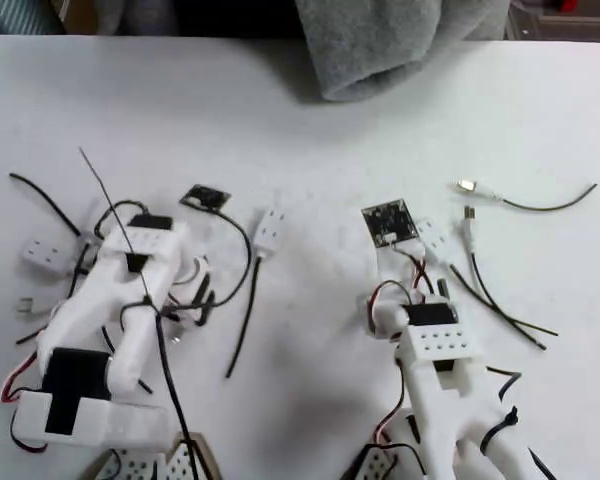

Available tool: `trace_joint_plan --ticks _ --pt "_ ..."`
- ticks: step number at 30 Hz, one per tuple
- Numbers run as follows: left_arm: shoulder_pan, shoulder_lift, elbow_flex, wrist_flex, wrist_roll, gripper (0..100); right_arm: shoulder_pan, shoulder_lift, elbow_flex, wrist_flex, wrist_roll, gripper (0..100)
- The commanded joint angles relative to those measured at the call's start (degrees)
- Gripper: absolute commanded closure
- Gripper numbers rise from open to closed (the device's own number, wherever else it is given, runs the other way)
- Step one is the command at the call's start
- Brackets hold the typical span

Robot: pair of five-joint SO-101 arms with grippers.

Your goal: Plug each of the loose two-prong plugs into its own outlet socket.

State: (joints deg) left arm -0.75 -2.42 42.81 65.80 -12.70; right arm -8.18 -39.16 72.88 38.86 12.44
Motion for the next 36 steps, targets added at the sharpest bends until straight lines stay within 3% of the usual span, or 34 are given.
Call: trace_joint_plan --ticks 1,21,28,36 --pt "-0.57 -1.98 0.44 -0.44 -0.70 84 0.22 0.13 -0.35 -0.66 0.09 63.6" --pt "-1.01 -2.07 0.53 4.84 -11.96 84 0.22 0.13 -0.35 -0.66 0.09 63.6" --pt "-0.75 -1.98 0.53 4.75 -12.31 94 0.22 0.13 -0.35 -0.66 0.09 63.6" --pt "-0.48 -2.59 -2.37 5.36 -15.03 98 0.22 0.13 -0.35 -0.75 0.09 63.6"
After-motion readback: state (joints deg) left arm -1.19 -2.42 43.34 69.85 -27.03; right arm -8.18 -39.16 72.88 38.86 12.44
